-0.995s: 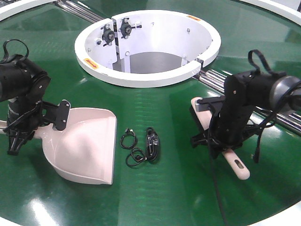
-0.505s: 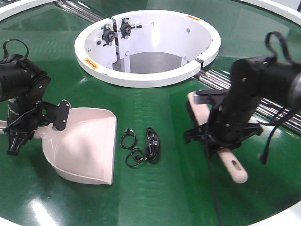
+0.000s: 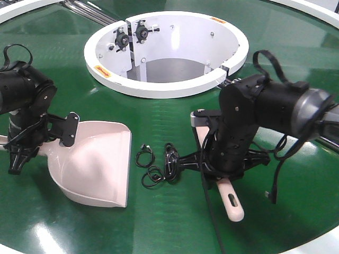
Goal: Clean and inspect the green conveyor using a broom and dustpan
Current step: 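Sweep the black cables into the dustpan with the brush in the right gripper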
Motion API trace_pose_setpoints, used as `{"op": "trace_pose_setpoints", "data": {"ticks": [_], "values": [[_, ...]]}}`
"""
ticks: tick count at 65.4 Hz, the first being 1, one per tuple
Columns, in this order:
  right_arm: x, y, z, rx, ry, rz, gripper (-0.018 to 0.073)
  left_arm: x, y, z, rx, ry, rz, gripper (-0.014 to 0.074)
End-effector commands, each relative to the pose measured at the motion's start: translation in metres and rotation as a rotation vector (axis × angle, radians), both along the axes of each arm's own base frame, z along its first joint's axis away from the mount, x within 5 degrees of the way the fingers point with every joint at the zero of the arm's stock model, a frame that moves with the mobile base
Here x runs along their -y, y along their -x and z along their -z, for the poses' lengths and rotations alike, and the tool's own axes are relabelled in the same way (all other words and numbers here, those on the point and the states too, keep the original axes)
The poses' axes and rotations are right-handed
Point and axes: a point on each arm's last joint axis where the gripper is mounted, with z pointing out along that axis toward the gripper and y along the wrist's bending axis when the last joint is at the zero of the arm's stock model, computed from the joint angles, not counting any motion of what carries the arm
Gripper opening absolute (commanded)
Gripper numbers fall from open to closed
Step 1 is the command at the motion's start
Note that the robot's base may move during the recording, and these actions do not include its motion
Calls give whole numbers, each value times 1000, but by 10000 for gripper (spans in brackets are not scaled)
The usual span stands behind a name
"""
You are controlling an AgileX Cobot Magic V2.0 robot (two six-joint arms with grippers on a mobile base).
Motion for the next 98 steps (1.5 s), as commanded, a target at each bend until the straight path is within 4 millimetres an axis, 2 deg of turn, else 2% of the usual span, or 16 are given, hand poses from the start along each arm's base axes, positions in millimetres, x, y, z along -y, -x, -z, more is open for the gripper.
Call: {"op": "trace_pose_setpoints", "data": {"ticks": [1,13,24,37,47,60,67,73,81,98], "values": [[-9,-2,-3,11,-26,2,-4,-1,1,-26,71,-16,4,-6],[-22,-4,25,-59,-24,24,-4,-1,1,-26,71,-16,4,-6],[-28,-7,32,-78,-34,15,-4,-1,1,-26,71,-16,4,-6],[-56,-14,18,-69,-23,-84,-4,-1,1,-26,71,-15,4,-6],[-83,-20,19,-142,24,-168,-4,-1,1,-26,71,-15,4,-6],[-145,-26,8,-113,-174,-280,-4,-1,1,-26,71,-15,4,-6],[-172,-26,-12,-60,-286,-344,-4,-1,1,-26,71,-15,4,-6],[-186,-23,-30,-7,-335,-386,-4,-1,1,-26,71,-15,4,-6],[-189,-23,-50,55,-362,-401,-4,-1,1,-26,71,-15,4,-6],[-174,-29,-67,155,-283,-384,-4,-1,1,-26,71,-15,4,-6]]}}
